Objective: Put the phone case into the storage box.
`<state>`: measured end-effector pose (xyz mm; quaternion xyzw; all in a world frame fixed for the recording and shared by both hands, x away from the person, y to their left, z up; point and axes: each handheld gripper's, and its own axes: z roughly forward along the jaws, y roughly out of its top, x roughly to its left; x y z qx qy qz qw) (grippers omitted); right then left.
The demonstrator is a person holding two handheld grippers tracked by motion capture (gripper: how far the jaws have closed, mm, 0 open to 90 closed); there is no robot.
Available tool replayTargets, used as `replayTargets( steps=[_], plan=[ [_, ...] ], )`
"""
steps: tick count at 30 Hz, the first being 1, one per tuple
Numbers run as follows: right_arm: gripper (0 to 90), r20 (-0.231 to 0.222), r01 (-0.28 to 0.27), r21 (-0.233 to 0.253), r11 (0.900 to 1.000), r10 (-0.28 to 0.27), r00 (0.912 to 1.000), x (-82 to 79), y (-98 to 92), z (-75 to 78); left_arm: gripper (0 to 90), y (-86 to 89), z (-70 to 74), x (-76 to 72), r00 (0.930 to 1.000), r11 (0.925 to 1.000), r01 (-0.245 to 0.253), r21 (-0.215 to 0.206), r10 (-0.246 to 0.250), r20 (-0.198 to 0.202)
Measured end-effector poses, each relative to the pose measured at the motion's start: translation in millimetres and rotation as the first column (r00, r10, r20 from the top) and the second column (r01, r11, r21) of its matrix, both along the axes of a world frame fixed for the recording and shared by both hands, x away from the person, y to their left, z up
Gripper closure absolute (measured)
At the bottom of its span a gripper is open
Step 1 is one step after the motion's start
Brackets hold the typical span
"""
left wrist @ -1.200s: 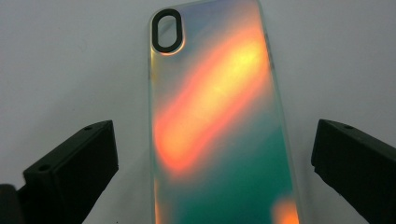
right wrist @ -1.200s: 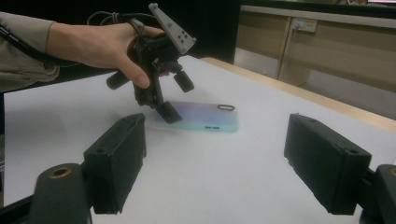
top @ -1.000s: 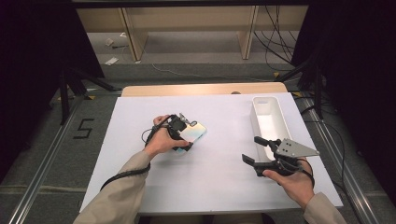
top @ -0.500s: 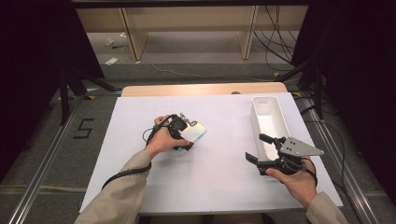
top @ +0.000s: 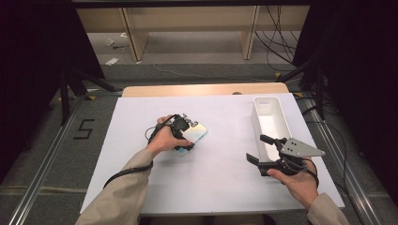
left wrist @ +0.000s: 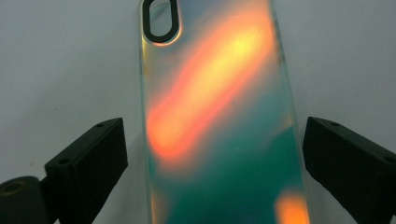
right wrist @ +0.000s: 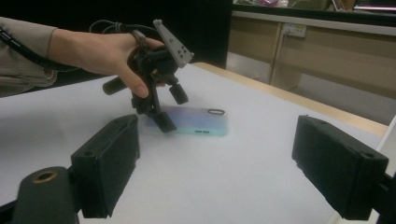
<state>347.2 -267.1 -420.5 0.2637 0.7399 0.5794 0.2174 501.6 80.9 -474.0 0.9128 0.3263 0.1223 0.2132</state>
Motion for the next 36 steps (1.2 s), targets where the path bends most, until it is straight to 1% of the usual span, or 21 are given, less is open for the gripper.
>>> replayTargets(
  steps=[2, 4, 7, 8, 10, 13, 15, 17, 18, 20, 21, 22, 23, 28, 30, 31, 32, 36],
  plan=[
    [15.9, 0.000, 0.000, 0.000, 1.000, 0.000, 1.0000, 0.0, 0.0, 0.0, 7.2, -0.2, -0.3, 0.0, 1.0000, 1.0000, 0.002, 0.002, -0.002, -0.004],
    [16.0, -0.003, -0.002, -0.004, 1.000, 0.002, 1.0000, 0.1, 0.1, -0.4, 8.0, -0.1, -0.4, 0.6, 0.9999, 1.0000, 0.004, 0.003, -0.004, -0.016],
    [16.0, -0.003, -0.005, -0.005, 1.000, 0.005, 1.0000, 0.1, 0.6, -0.4, 9.2, -0.3, 0.1, 0.8, 0.9998, 1.0000, 0.004, 0.006, -0.004, -0.020],
    [16.1, -0.002, -0.004, -0.006, 1.000, 0.004, 1.0000, 0.1, 0.8, -0.4, 10.0, -1.0, 0.8, 1.4, 0.9995, 1.0000, 0.003, 0.008, -0.003, -0.030],
    [16.1, -0.004, -0.006, -0.005, 1.000, 0.006, 1.0000, 0.2, 1.0, -0.7, 11.7, -1.6, 1.4, 1.8, 0.9994, 0.9999, 0.008, 0.012, -0.008, -0.035],
    [16.1, -0.004, -0.008, -0.003, 1.000, 0.008, 1.0000, 0.2, 1.4, -1.0, 13.7, -3.6, 2.4, 2.7, 0.9985, 0.9998, 0.006, 0.019, -0.005, -0.055],
    [16.2, -0.004, -0.008, -0.003, 1.000, 0.008, 1.0000, 0.1, 1.4, -1.0, 14.0, -4.0, 2.5, 3.1, 0.9982, 0.9998, 0.003, 0.020, -0.002, -0.061],
    [16.2, -0.005, -0.009, -0.004, 1.000, 0.009, 0.9999, 0.2, 1.5, -1.2, 14.3, -4.3, 3.0, 4.4, 0.9979, 0.9996, 0.005, 0.029, -0.003, -0.065],
    [16.2, -0.004, -0.009, -0.005, 1.000, 0.009, 1.0000, 0.3, 1.5, -1.3, 14.4, -4.7, 3.0, 5.2, 0.9972, 0.9997, -0.001, 0.026, 0.003, -0.074],
    [16.2, -0.005, -0.010, -0.006, 1.000, 0.010, 0.9999, 0.2, 1.5, -1.3, 14.4, -4.6, 3.1, 5.9, 0.9968, 0.9996, -0.001, 0.029, 0.004, -0.080],
    [16.2, -0.008, -0.011, -0.009, 1.000, 0.011, 0.9999, 0.1, 1.7, -1.4, 14.3, -4.4, 2.8, 7.2, 0.9956, 0.9997, -0.010, 0.025, 0.012, -0.093],
    [16.2, -0.008, -0.011, -0.009, 1.000, 0.011, 0.9999, 0.1, 1.7, -1.4, 14.3, -4.4, 2.8, 7.2, 0.9956, 0.9997, -0.010, 0.025, 0.012, -0.093],
    [16.2, -0.009, -0.012, -0.009, 1.000, 0.012, 0.9999, 0.1, 1.8, -1.5, 14.2, -4.1, 2.8, 8.1, 0.9946, 0.9996, -0.012, 0.025, 0.014, -0.103],
    [16.2, -0.009, -0.015, -0.011, 1.000, 0.015, 0.9999, 0.0, 1.9, -1.7, 14.3, -3.2, 2.1, 8.8, 0.9936, 0.9996, -0.023, 0.016, 0.024, -0.111],
    [16.3, -0.010, -0.018, -0.013, 1.000, 0.018, 0.9998, 0.0, 2.2, -1.6, 14.5, -1.7, 1.6, 9.7, 0.9915, 0.9995, -0.032, 0.006, 0.033, -0.126],
    [16.3, -0.010, -0.019, -0.013, 1.000, 0.019, 0.9998, 0.0, 2.3, -1.7, 14.7, -1.7, 1.6, 9.7, 0.9915, 0.9995, -0.032, 0.006, 0.033, -0.126],
    [16.3, -0.011, -0.019, -0.013, 1.000, 0.018, 0.9998, 0.0, 2.4, -1.8, 14.9, -0.5, 1.2, 10.3, 0.9905, 0.9993, -0.037, -0.006, 0.036, -0.133],
    [16.3, -0.011, -0.018, -0.014, 1.000, 0.018, 0.9998, -0.1, 2.6, -1.9, 15.1, -0.4, 1.2, 10.3, 0.9905, 0.9993, -0.038, -0.007, 0.037, -0.133]
  ],
)
